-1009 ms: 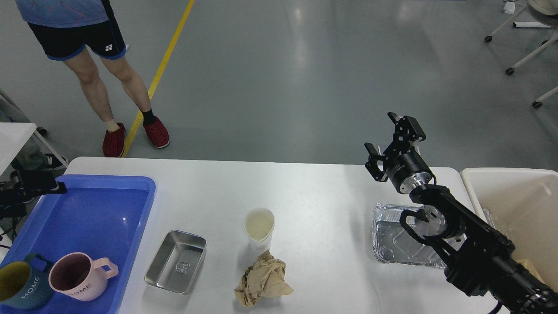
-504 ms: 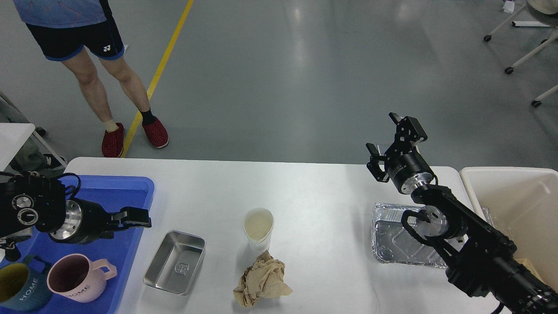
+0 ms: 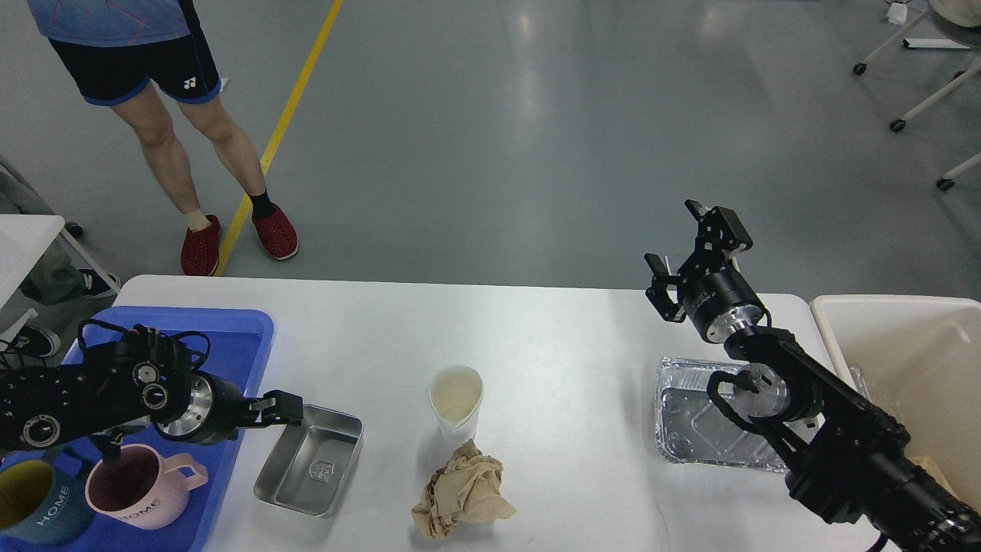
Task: Tidy desktop
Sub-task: 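Reach the left gripper to the small steel tray and grasp its rim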
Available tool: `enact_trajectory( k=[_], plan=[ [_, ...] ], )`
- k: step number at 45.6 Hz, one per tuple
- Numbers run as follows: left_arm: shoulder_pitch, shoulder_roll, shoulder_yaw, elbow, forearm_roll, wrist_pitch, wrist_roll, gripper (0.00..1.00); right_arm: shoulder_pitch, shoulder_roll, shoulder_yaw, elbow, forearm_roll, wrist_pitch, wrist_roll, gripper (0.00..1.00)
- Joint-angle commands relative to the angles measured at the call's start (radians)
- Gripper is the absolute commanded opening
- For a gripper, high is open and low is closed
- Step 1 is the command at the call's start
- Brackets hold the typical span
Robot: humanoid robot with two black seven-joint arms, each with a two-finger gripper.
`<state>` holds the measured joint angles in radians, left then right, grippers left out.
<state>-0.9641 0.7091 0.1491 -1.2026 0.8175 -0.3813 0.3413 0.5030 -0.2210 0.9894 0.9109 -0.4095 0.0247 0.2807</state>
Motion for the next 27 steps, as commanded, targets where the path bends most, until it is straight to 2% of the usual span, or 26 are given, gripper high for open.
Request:
enact_trajectory(
  k=[1, 17, 20, 27],
  plan=[
    [0.001, -0.014, 0.017, 0.0, 0.0, 0.018, -0.002, 0.93, 0.0, 0.0, 0.0, -0.001, 0.0, 0.0, 0.0, 1.0],
    [0.064, -0.105, 0.024, 0.003, 0.0, 0.094, -0.001, 0.9, -0.009, -0.009, 0.002, -0.001, 0.0, 0.0, 0.0, 1.0],
    [0.073, -0.106, 0.024, 0.005, 0.0, 0.104, -0.001, 0.84, -0.011, -0.011, 0.002, -0.001, 0.0, 0.0, 0.0, 1.0],
    [0.076, -0.103, 0.026, 0.003, 0.0, 0.105, 0.004, 0.64, -0.011, -0.009, 0.0, -0.001, 0.0, 0.0, 0.0, 1.0]
  ],
)
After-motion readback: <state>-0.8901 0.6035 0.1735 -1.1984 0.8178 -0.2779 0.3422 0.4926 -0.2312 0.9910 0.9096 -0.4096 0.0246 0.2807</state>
